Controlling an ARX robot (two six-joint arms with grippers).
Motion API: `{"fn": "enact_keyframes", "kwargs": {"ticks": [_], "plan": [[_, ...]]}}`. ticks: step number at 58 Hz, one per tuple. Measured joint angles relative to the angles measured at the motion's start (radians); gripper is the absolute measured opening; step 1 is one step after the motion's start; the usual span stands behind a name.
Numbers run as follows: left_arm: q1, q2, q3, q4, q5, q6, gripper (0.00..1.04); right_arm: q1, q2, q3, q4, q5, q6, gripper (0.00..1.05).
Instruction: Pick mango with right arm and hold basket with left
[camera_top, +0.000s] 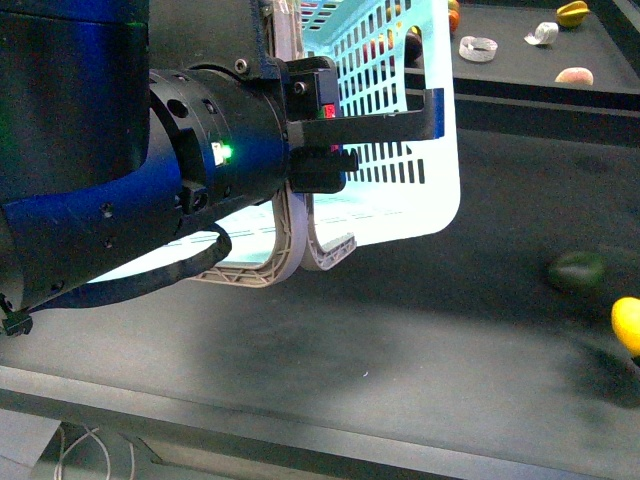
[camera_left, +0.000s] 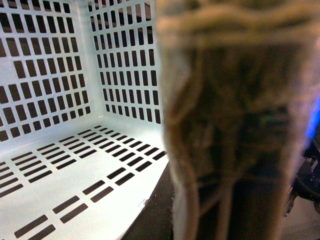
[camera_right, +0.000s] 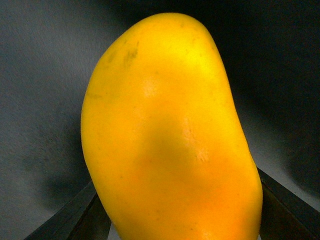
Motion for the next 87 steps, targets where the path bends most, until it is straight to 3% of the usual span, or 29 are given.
{"fn": "enact_keyframes", "kwargs": {"ticks": [9, 21, 38, 52, 63, 87], "plan": [[0.000, 0.000, 0.000, 0.000, 0.000, 0.000, 0.04, 0.011, -0.156, -0.134, 0.081, -0.077, 0.149, 0.67], [0.000, 0.000, 0.000, 0.000, 0.000, 0.000, 0.04, 0.042, -0.315, -0.267, 0.188, -0.104, 0.315, 0.67], [0.000, 0.000, 0.000, 0.000, 0.000, 0.000, 0.04, 0.171, -0.640, -0.469, 0.303, -0.121, 0.669, 0.67], [0.000, 0.000, 0.000, 0.000, 0.000, 0.000, 0.04, 0.299, -0.814, -0.515, 0.307, -0.058, 0.881, 0.67], [0.000, 0.000, 0.000, 0.000, -0.001, 0.000, 0.04, 0.459, -0.912, -0.517, 0.304, 0.038, 1.052, 0.67], [0.000, 0.000, 0.000, 0.000, 0.001, 0.000, 0.04, 0.751, -0.866, -0.382, 0.294, 0.196, 1.209, 0.67]]}}
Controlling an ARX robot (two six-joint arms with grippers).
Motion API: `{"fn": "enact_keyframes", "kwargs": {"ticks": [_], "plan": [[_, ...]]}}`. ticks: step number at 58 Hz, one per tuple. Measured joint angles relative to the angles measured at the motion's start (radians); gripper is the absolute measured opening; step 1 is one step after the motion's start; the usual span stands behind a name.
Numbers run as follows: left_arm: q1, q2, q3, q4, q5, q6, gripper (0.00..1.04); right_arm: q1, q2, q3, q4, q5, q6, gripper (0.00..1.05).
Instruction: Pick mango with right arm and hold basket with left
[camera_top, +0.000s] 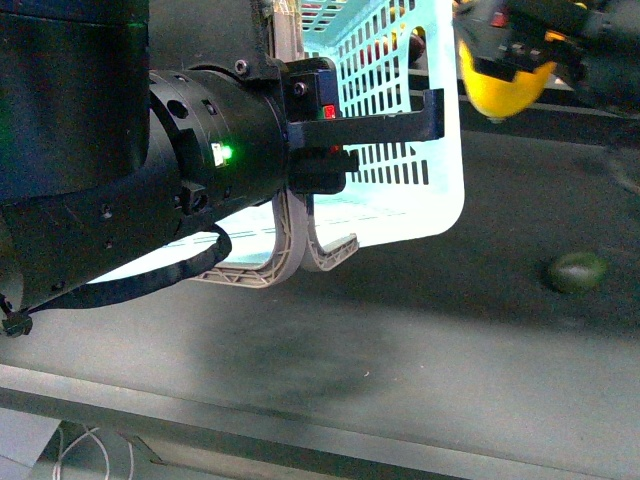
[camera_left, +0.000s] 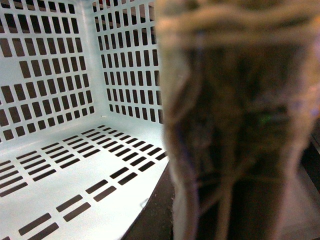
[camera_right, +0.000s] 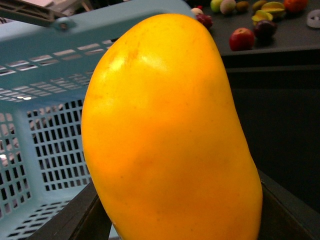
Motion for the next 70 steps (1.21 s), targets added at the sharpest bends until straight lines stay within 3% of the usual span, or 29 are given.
{"fn": "enact_keyframes", "kwargs": {"ticks": [17, 42, 58, 70], "plan": [[0.001, 0.000, 0.000, 0.000, -0.001, 0.000, 0.04, 0.108, 0.161, 0.169, -0.028, 0.096, 0.046, 0.67], [0.001, 0.000, 0.000, 0.000, -0.001, 0.000, 0.04, 0.151, 0.371, 0.364, -0.087, 0.154, 0.080, 0.67], [0.001, 0.000, 0.000, 0.000, -0.001, 0.000, 0.04, 0.153, 0.381, 0.373, -0.086, 0.153, 0.098, 0.98], [0.001, 0.004, 0.000, 0.000, 0.002, -0.009, 0.04, 0.139, 0.262, 0.264, -0.023, 0.156, 0.134, 0.96]]}}
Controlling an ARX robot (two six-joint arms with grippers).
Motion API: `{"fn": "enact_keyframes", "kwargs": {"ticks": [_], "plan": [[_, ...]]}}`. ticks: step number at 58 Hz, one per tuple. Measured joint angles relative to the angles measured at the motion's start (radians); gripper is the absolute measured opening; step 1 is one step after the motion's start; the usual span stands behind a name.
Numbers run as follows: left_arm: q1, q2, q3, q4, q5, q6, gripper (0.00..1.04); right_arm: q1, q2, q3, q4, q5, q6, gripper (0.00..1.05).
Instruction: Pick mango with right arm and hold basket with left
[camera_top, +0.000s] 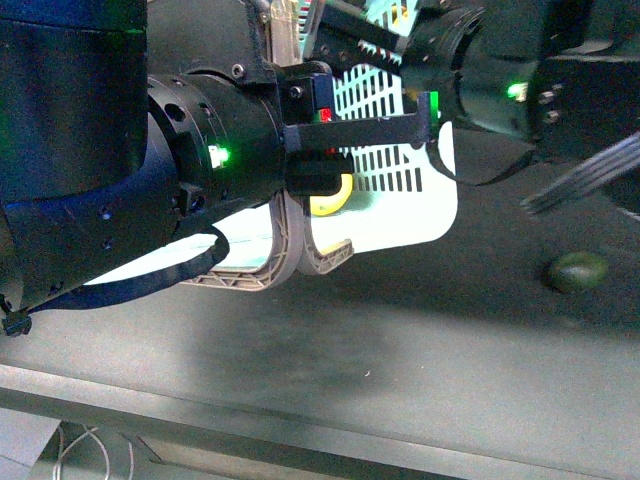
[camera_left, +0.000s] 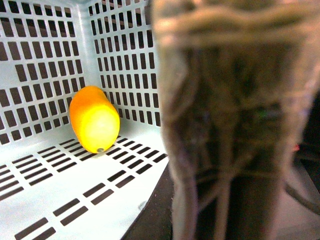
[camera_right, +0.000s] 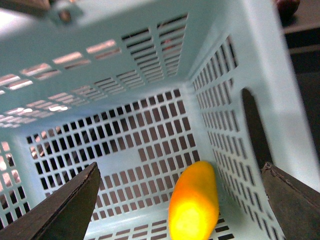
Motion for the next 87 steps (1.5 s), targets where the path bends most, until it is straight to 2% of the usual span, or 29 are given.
{"fn": "enact_keyframes", "kwargs": {"ticks": [17, 27, 32, 42, 61, 67, 68, 77, 87], "plan": [[0.001, 0.000, 0.000, 0.000, -0.004, -0.002, 0.04, -0.079, -0.377, -0.308, 0.032, 0.063, 0.019, 0.96], [0.001, 0.000, 0.000, 0.000, -0.003, -0.002, 0.04, -0.106, -0.649, -0.537, 0.011, 0.176, -0.054, 0.96], [0.000, 0.000, 0.000, 0.000, 0.000, -0.002, 0.04, -0.106, -0.793, -0.635, -0.038, 0.225, -0.091, 0.96], [0.001, 0.000, 0.000, 0.000, 0.000, -0.002, 0.04, -0.093, -1.162, -0.822, -0.253, 0.360, -0.134, 0.96], [0.001, 0.000, 0.000, 0.000, -0.002, -0.001, 0.04, -0.090, -1.240, -0.842, -0.266, 0.367, -0.148, 0.96], [0.001, 0.000, 0.000, 0.000, 0.002, -0.002, 0.04, -0.129, -1.211, -0.899, -0.095, 0.232, -0.281, 0.83], [0.001, 0.000, 0.000, 0.000, 0.000, -0.002, 0.04, -0.142, -1.219, -0.912, -0.085, 0.203, -0.327, 0.77], [0.001, 0.000, 0.000, 0.000, -0.003, -0.003, 0.04, -0.221, -1.357, -0.934, -0.191, 0.125, -0.433, 0.45], [0.001, 0.000, 0.000, 0.000, -0.003, 0.000, 0.04, -0.274, -1.468, -0.934, -0.292, 0.072, -0.449, 0.19]]}}
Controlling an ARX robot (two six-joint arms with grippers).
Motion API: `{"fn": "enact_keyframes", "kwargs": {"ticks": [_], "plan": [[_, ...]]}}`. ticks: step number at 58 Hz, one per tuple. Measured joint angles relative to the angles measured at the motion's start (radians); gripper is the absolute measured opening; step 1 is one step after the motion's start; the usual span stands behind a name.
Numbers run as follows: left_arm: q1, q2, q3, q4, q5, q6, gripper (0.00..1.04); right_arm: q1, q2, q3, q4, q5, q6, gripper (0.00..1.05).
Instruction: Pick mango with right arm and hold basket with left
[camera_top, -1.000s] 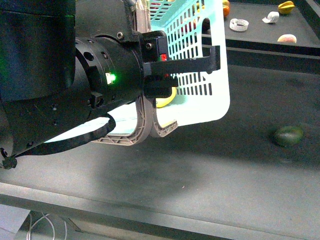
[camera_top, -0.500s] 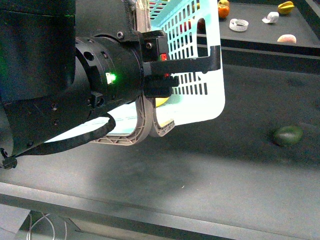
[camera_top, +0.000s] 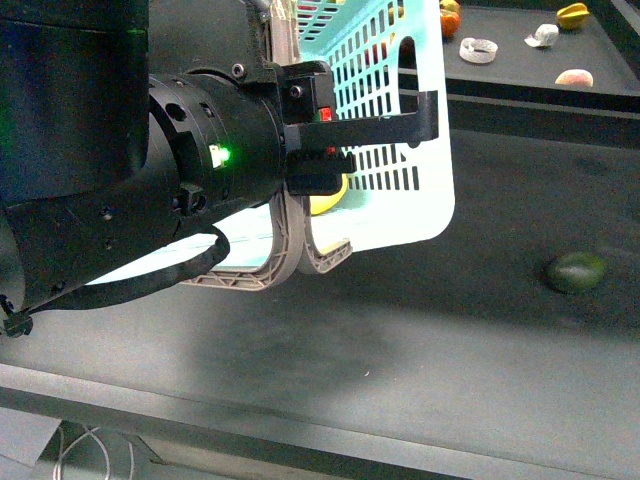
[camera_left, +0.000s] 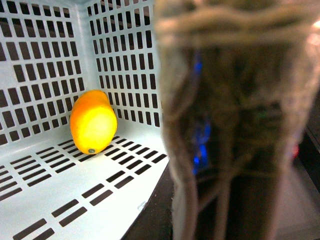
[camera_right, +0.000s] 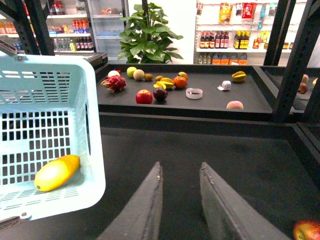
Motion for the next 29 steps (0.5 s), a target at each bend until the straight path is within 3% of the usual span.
{"fn": "enact_keyframes", "kwargs": {"ticks": [5, 11, 29], "plan": [[0.000, 0.000, 0.000, 0.000, 0.001, -0.002, 0.04, -0.027, -0.064, 0.000, -0.058, -0.028, -0.004, 0.01], [0.000, 0.000, 0.000, 0.000, 0.001, -0.002, 0.04, -0.108, -0.124, 0.000, -0.118, -0.132, -0.008, 0.02], [0.000, 0.000, 0.000, 0.000, 0.000, -0.002, 0.04, -0.151, -0.245, 0.000, -0.234, -0.147, -0.008, 0.02]]}}
